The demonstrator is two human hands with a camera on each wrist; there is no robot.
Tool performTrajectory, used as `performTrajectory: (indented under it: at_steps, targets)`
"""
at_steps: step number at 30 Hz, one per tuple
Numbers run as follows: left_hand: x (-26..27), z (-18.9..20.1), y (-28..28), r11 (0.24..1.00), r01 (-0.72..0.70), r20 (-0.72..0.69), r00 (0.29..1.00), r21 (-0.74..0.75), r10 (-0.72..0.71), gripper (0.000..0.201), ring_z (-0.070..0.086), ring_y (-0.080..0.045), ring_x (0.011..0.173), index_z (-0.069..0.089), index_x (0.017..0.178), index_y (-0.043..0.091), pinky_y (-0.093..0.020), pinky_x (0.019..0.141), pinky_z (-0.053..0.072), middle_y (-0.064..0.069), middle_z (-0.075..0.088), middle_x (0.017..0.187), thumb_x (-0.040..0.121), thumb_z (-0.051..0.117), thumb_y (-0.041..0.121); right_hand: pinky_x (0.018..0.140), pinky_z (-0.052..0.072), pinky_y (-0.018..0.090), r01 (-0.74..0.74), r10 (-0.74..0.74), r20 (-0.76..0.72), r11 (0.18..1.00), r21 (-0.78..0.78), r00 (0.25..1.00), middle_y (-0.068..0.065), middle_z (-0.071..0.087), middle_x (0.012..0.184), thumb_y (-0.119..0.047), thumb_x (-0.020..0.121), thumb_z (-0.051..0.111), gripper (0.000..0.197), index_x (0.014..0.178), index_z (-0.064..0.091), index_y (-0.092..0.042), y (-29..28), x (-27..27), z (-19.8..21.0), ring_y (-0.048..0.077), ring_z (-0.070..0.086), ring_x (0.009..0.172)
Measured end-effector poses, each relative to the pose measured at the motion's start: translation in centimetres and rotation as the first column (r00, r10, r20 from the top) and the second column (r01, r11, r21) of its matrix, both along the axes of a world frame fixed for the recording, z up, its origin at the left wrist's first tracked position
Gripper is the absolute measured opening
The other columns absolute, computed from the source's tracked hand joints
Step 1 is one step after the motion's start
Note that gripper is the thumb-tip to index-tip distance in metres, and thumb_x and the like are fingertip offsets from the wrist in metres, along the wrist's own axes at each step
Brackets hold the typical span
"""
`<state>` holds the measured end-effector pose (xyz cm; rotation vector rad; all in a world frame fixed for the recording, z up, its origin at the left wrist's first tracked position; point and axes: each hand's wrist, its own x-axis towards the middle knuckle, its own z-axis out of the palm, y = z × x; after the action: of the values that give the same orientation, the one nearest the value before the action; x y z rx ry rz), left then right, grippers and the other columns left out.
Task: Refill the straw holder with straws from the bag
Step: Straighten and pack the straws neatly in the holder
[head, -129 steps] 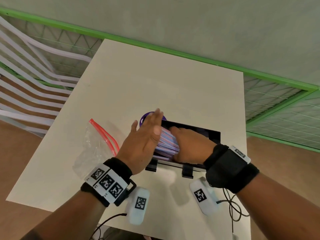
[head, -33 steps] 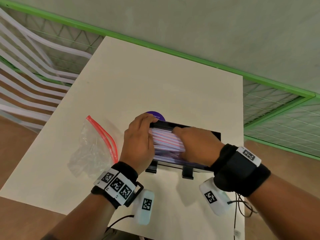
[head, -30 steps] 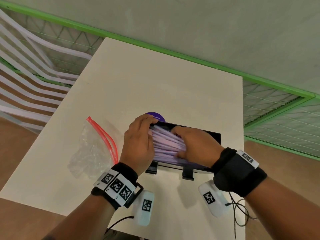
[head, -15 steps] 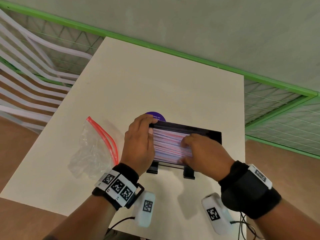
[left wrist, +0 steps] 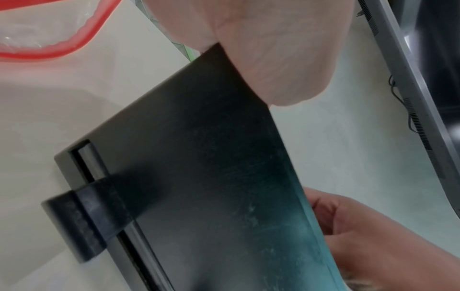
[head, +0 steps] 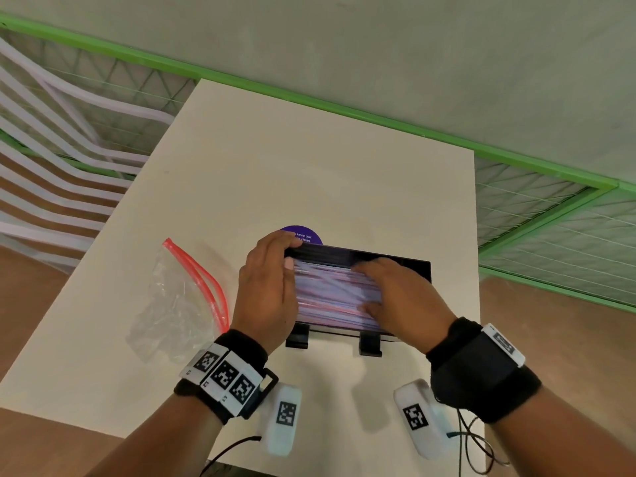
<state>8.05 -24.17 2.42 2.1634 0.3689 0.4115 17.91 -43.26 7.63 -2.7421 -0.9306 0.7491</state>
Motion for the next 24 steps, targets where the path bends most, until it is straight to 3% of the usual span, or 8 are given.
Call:
performTrajectory:
  at_steps: [2,4,8,13,15,18,20,24]
  targets:
    - [0.0,-0.1,0.1,1.000,0.003,0.008,1.000,-0.009,-0.003,0.033,0.053,-0.019,0.124,0.054,0.129,0.018,-0.051,0.101,0.047,0.002,0.055,0.135,0.104,0.032,0.020,0.100,0.050,0.040,-0.013,0.013,0.047,1.000,0.005,0.999,-0.002,0.062,0.132,-0.021,0.085,0.071,0.056,0.139,0.056,-0.027,0.1,0.0,0.1,0.021,0.063,0.115]
    - [-0.1,-0.1,0.1,1.000,0.007,0.012,1.000,-0.018,-0.007,0.032,0.054,-0.020,0.123,0.053,0.129,0.019,-0.053,0.100,0.048,0.002,0.055,0.134,0.104,0.032,0.019,0.096,0.050,0.039,-0.060,0.058,0.099,0.998,0.019,0.993,-0.006,0.066,0.124,-0.028,0.086,0.072,0.043,0.128,0.065,-0.031,0.1,-0.3,-0.1,0.017,0.063,0.110]
    - [-0.1,0.0,0.2,1.000,0.012,0.027,1.000,-0.018,-0.011,0.031,0.054,-0.021,0.121,0.052,0.128,0.020,-0.052,0.099,0.048,0.002,0.056,0.132,0.104,0.033,0.018,0.086,0.057,0.036,-0.079,0.082,-0.112,0.996,0.034,0.990,-0.008,0.073,0.102,-0.036,0.090,0.068,0.016,0.102,0.077,-0.031,0.2,-0.6,0.0,0.013,0.068,0.091]
    - [-0.1,-0.1,0.2,1.000,0.022,0.031,0.999,-0.019,-0.021,0.031,0.055,-0.023,0.120,0.052,0.128,0.020,-0.054,0.098,0.049,0.000,0.056,0.132,0.104,0.033,0.020,0.088,0.054,0.034,-0.107,0.107,0.022,0.994,-0.023,0.994,-0.002,0.067,0.112,-0.041,0.094,0.060,0.030,0.118,0.072,-0.027,0.4,0.4,0.1,0.019,0.066,0.099]
    - [-0.1,-0.1,0.2,1.000,0.024,0.032,0.999,-0.011,-0.024,0.030,0.055,-0.023,0.121,0.053,0.127,0.019,-0.054,0.098,0.049,0.000,0.056,0.132,0.104,0.033,0.019,0.080,0.053,0.031,-0.130,0.126,-0.060,0.989,-0.073,0.990,-0.004,0.073,0.100,-0.049,0.096,0.054,0.032,0.107,0.074,-0.026,0.6,0.2,0.2,0.018,0.067,0.091]
    - [-0.1,-0.2,0.2,1.000,0.017,0.041,0.999,0.008,-0.017,0.029,0.056,-0.023,0.120,0.054,0.126,0.019,-0.054,0.097,0.048,0.001,0.057,0.131,0.104,0.034,0.017,0.084,0.055,0.040,-0.164,0.133,-0.190,0.974,-0.158,0.973,0.001,0.070,0.095,-0.059,0.097,0.042,0.045,0.094,0.069,-0.023,0.8,-0.3,-0.2,0.022,0.064,0.091]
    - [-0.1,-0.2,0.2,1.000,0.022,0.041,0.999,0.010,-0.023,0.029,0.056,-0.024,0.119,0.054,0.125,0.019,-0.054,0.097,0.048,0.001,0.057,0.130,0.104,0.034,0.017,0.090,0.053,0.044,-0.189,0.151,-0.227,0.969,-0.159,0.962,0.004,0.066,0.102,-0.055,0.100,0.037,0.044,0.098,0.065,-0.021,0.8,-0.2,-0.5,0.025,0.062,0.097]
    - [-0.1,-0.3,0.3,1.000,0.027,0.034,0.999,0.011,-0.027,0.029,0.056,-0.023,0.119,0.053,0.126,0.020,-0.054,0.097,0.049,0.000,0.056,0.132,0.104,0.034,0.018,0.087,0.053,0.048,-0.200,0.162,-0.247,0.970,-0.139,0.955,0.005,0.062,0.091,-0.050,0.102,0.037,0.041,0.084,0.057,-0.019,0.9,0.1,-0.9,0.028,0.061,0.087]
